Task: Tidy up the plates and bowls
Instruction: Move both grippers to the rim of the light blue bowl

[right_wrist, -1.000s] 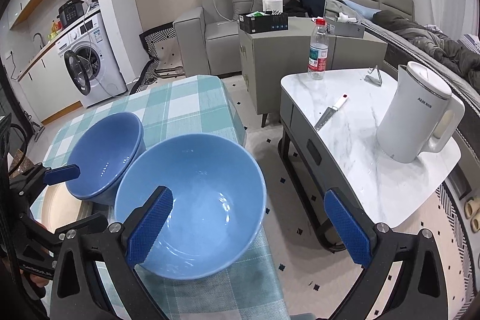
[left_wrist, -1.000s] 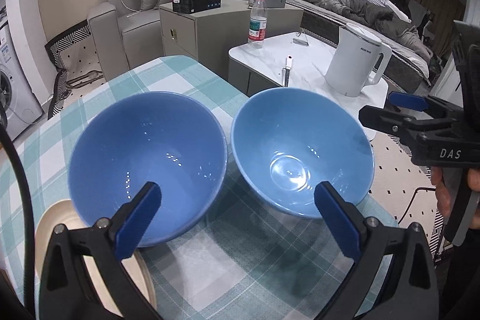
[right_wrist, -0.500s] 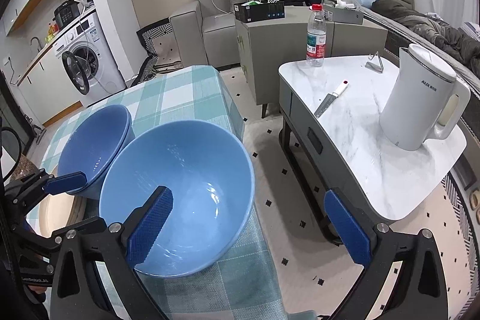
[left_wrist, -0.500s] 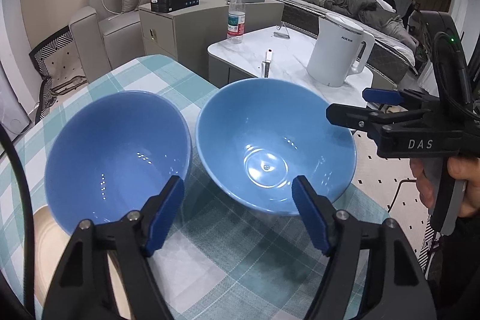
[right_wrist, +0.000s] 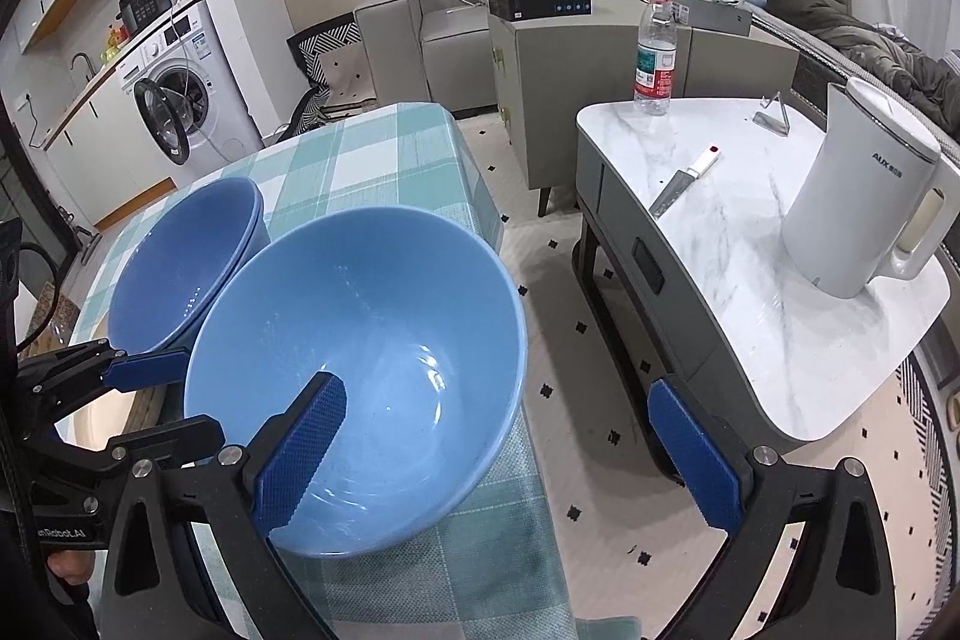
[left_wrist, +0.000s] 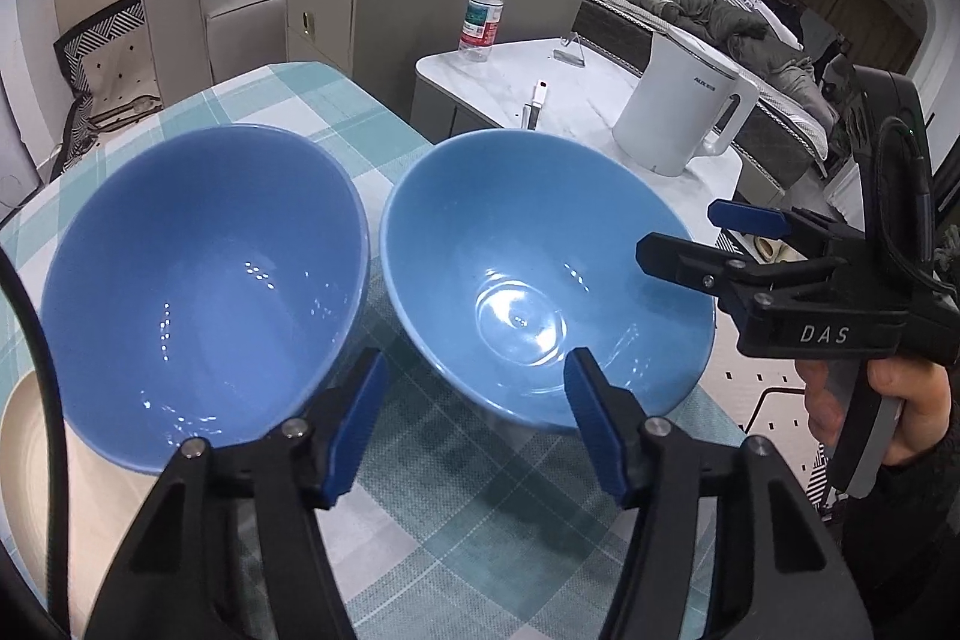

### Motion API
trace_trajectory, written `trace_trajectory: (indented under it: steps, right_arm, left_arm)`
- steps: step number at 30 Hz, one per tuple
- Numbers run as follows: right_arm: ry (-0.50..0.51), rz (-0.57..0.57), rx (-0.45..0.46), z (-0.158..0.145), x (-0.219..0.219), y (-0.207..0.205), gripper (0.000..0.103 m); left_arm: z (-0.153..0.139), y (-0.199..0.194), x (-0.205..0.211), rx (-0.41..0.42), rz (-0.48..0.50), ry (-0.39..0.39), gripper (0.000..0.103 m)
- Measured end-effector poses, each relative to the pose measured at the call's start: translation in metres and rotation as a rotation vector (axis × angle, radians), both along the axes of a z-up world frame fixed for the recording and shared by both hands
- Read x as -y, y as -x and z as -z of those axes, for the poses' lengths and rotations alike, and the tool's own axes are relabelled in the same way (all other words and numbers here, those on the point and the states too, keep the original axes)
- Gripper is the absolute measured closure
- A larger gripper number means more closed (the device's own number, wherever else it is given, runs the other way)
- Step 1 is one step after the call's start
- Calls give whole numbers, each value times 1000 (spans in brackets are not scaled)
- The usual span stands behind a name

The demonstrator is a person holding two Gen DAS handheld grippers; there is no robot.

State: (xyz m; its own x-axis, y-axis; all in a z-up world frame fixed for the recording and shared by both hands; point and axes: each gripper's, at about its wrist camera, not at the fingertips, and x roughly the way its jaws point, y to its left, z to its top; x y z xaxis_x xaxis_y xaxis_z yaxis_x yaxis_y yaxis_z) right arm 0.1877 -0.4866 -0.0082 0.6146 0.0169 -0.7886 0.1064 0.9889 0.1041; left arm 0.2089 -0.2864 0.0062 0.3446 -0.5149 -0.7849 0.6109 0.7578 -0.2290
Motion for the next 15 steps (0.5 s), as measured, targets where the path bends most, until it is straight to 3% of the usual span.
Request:
trace_trajectory:
  steps: [8,11,15]
  right_arm:
    - [-18,2,-5,5,4,-5,3]
    - [-20,5,-17,7,8,-9,26]
    - [-24,6,-27,10,11,-13,30]
  left_arm:
    - [3,-7,5,-5,-3,8,42]
    - [4,-8,6,-2,-4,8,44]
    - [4,-10,8,4,8,7,44]
